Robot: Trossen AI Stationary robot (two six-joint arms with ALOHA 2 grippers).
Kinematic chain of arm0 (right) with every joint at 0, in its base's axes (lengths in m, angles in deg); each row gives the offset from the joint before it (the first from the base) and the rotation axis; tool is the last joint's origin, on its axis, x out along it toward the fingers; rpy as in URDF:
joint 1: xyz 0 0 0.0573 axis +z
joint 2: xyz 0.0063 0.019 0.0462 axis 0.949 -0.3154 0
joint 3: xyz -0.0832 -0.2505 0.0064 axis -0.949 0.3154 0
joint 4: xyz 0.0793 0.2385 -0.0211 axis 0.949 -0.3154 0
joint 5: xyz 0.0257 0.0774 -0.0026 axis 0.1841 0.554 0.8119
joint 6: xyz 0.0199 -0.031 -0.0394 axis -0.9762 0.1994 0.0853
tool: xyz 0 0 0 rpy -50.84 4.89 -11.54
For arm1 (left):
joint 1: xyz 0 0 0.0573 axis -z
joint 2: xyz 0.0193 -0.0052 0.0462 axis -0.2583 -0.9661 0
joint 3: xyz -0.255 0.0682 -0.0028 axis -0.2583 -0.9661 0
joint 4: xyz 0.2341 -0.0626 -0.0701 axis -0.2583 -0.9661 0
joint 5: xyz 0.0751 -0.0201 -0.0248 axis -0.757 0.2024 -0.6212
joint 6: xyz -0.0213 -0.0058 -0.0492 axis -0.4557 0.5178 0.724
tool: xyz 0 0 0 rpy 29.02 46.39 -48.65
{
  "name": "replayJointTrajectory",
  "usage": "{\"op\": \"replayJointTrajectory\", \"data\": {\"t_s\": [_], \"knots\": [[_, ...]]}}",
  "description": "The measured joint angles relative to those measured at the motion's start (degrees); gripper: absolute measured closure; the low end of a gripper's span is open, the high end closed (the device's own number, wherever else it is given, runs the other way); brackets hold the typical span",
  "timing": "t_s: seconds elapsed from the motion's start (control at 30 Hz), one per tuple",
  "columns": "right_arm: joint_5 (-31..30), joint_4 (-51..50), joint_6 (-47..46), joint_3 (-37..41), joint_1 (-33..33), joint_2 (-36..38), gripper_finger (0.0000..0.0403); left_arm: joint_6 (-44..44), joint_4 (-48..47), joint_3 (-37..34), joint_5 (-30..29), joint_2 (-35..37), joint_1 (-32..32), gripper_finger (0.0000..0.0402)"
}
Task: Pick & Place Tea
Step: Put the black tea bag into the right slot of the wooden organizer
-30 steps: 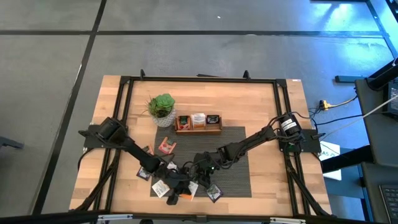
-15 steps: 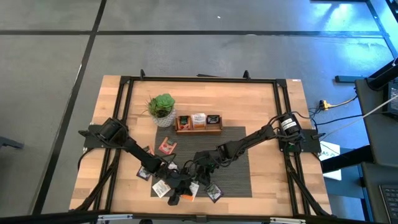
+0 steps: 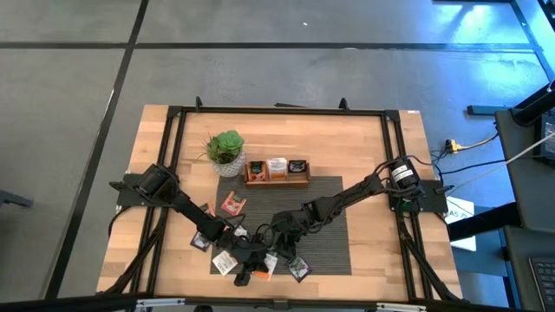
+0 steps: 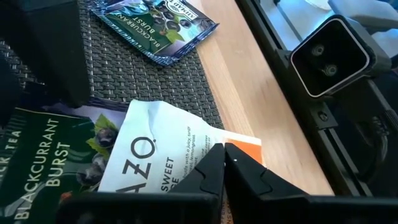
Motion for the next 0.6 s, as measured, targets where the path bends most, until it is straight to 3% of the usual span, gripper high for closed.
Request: {"op": "replayJointTrajectory", "data": {"t_s": [0.6], "knots": [[-1.1, 1.8, 1.3, 0.1, 0.1, -0.1, 0.0298, -0.2, 0.2, 0.0, -0.4, 0.0, 0.0, 0.0395]]}}
